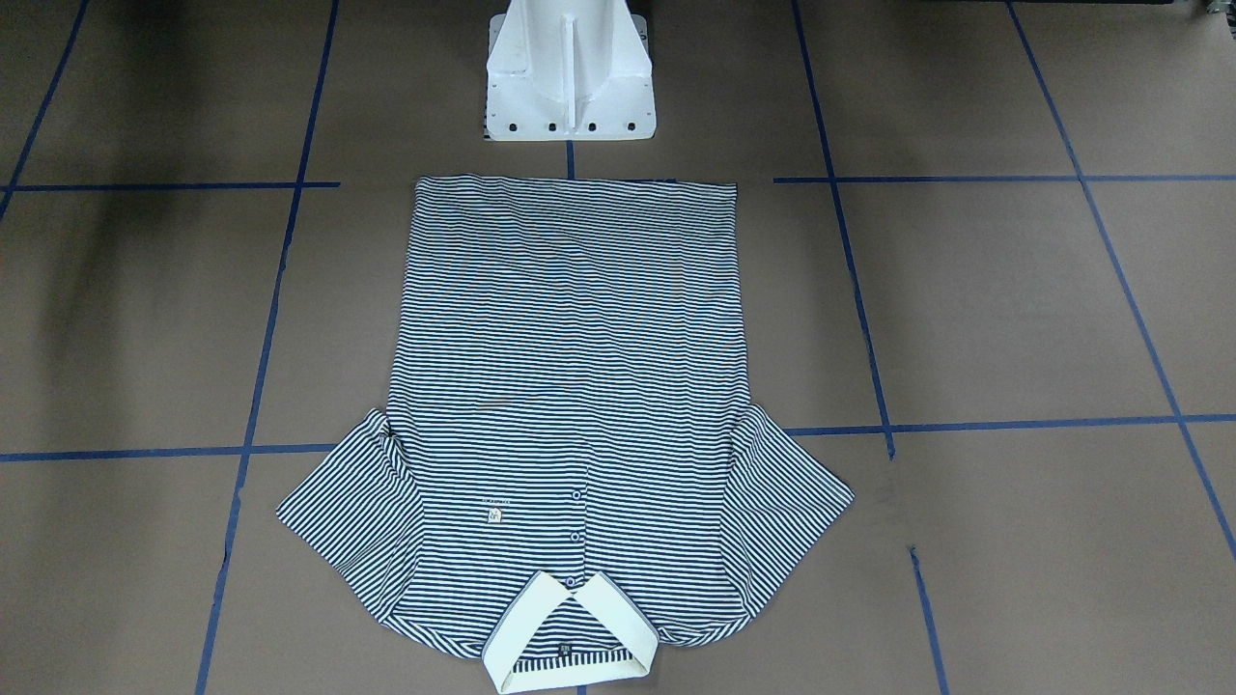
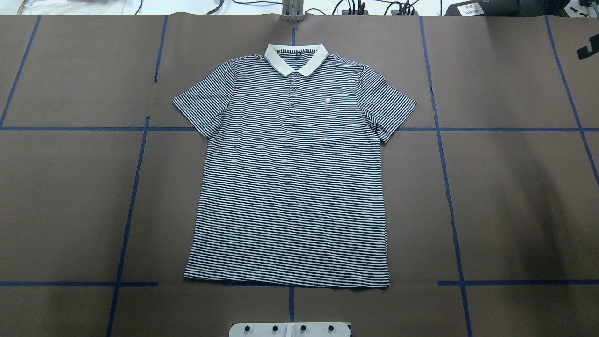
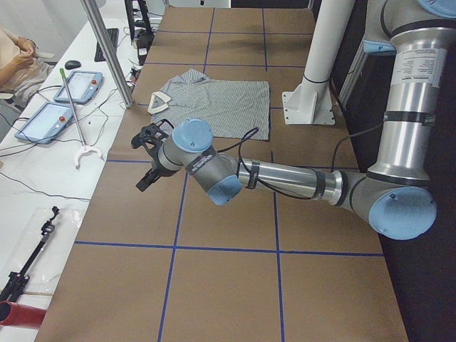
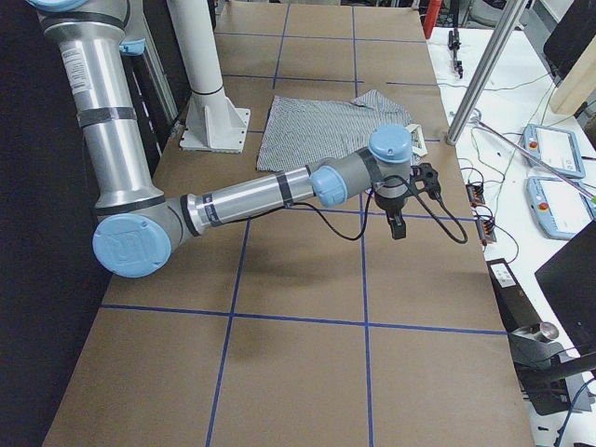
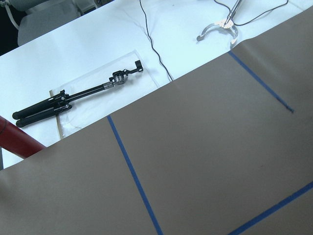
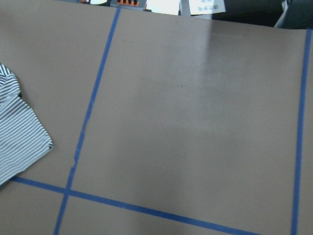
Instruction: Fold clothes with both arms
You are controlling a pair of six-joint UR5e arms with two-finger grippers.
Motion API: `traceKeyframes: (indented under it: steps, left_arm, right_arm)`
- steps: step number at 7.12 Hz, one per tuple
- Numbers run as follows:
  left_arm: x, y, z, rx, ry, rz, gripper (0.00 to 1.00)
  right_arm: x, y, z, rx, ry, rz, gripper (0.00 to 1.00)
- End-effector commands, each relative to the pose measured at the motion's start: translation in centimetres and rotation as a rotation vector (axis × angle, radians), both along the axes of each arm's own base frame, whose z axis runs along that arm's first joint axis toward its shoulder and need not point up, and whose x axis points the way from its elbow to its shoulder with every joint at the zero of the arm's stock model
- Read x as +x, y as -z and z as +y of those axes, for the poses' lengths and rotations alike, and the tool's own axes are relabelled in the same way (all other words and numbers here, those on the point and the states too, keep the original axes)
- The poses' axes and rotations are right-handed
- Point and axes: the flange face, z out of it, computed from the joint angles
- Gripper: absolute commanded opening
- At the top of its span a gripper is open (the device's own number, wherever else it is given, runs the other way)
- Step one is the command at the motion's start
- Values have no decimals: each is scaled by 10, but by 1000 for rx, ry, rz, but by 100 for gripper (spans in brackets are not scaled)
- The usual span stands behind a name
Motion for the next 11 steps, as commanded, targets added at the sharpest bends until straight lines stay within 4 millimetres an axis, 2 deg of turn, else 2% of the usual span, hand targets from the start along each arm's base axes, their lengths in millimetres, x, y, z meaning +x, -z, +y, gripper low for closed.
traceKeyframes:
  steps: [1, 2, 3, 4, 5, 8, 11]
  left_arm:
    - [34, 1, -2, 6, -59, 6, 100]
    - [35, 1, -3, 8, -59, 6, 100]
    - [35, 1, -2, 8, -62, 7, 100]
    - [36, 2, -1, 11, -65, 9, 100]
    - [36, 3, -1, 11, -64, 9, 100]
    - [36, 2, -1, 10, -65, 9, 100]
    - [35, 4, -1, 14, -63, 8, 100]
  right_arm:
    - [-108, 29, -17, -50, -128, -62, 91]
    - [-177, 29, -17, -52, -195, -68, 79]
    - [-254, 38, -22, -68, -278, -86, 65]
    - [-309, 38, -29, -58, -322, -85, 60]
    - [-340, 35, -23, -52, -338, -87, 57]
    - [-357, 21, -10, -41, -330, -50, 54]
    - [-365, 3, -13, -42, -348, -10, 50]
